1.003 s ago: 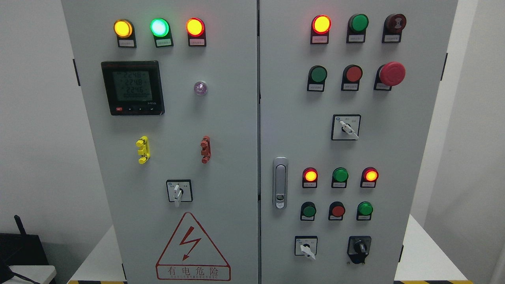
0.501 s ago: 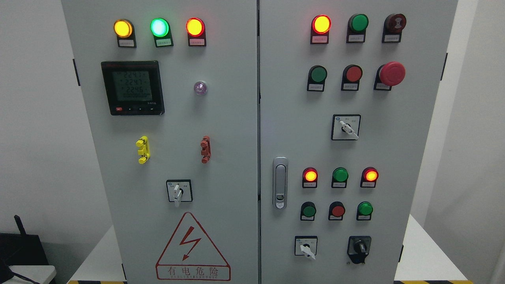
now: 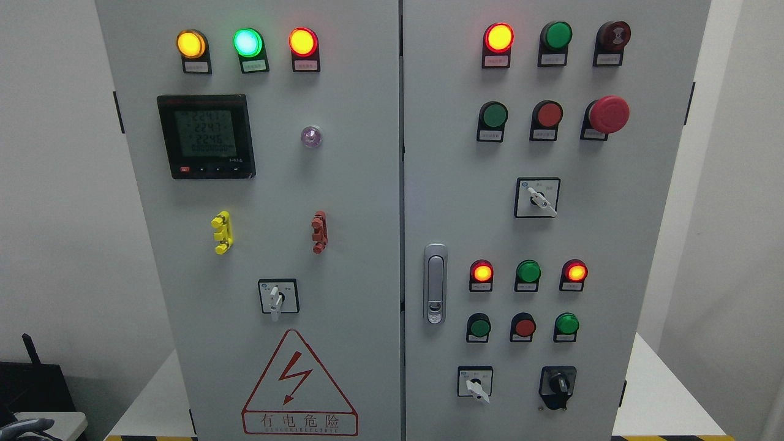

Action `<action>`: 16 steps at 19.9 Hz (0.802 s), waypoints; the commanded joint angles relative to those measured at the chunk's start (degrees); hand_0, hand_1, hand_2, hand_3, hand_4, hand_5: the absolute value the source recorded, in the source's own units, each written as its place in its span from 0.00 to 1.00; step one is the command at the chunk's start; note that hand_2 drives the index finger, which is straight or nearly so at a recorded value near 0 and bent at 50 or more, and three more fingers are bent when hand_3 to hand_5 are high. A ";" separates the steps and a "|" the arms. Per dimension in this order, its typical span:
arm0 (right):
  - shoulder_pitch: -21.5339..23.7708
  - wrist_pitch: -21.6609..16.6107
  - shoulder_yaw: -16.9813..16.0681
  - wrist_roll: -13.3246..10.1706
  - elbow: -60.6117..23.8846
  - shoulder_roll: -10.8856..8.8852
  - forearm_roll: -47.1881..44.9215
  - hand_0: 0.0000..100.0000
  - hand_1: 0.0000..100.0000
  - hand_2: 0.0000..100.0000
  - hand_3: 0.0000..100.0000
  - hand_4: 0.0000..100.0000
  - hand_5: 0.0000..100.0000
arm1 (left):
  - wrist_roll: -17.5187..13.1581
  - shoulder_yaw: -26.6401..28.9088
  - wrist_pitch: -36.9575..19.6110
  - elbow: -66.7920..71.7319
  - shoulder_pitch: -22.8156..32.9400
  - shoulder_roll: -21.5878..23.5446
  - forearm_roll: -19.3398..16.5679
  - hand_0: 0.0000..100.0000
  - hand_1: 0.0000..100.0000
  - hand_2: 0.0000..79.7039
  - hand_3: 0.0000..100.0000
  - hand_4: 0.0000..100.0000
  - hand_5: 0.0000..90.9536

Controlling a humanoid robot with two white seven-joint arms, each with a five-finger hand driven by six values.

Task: Turn on light switch 1

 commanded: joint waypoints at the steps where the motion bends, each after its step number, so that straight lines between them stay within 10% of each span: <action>1: 0.00 -0.04 0.00 -0.02 0.00 0.00 -1.05 0.12 0.39 0.00 0.00 0.00 0.00 | 2.79 -14.70 4.03 -3.77 -5.14 -0.52 -1.32 0.14 0.34 0.51 0.55 0.59 0.51; 16: 0.00 -0.04 0.00 -0.02 0.00 0.00 -1.05 0.12 0.39 0.00 0.00 0.00 0.00 | 10.00 -24.81 16.25 -3.77 -11.83 -5.27 -8.61 0.05 0.44 0.61 0.66 0.69 0.68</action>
